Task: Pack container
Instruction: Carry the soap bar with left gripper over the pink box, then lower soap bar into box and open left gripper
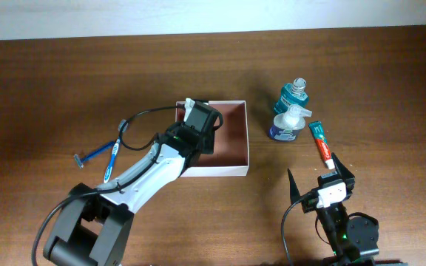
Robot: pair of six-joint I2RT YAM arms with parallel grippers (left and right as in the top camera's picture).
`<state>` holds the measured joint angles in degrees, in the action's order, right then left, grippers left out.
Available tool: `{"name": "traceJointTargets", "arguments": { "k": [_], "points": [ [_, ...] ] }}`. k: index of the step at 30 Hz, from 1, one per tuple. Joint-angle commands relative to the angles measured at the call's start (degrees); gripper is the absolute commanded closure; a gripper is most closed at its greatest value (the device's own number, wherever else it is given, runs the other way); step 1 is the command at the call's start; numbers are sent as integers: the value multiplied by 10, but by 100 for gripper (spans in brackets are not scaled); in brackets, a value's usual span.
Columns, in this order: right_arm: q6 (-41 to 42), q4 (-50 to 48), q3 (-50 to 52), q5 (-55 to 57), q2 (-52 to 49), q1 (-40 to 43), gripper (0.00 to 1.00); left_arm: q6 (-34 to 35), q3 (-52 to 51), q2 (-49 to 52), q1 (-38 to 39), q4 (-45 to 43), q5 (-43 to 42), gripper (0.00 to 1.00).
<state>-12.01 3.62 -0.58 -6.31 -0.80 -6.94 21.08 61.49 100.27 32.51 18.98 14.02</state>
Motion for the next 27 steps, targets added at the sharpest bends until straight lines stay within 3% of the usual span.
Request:
{"name": "traceJointTargets", "arguments": {
  "k": [1, 19, 21, 27],
  "points": [
    [0, 2, 3, -1, 5, 3, 2, 8, 11, 3, 0, -6, 15, 90],
    [0, 3, 3, -1, 5, 3, 2, 8, 11, 50, 0, -21, 38, 88],
    [0, 3, 3, -1, 5, 3, 2, 8, 11, 50, 0, -23, 39, 81],
    [0, 3, 3, -1, 5, 3, 2, 8, 11, 50, 0, -23, 39, 80]
  ]
}}
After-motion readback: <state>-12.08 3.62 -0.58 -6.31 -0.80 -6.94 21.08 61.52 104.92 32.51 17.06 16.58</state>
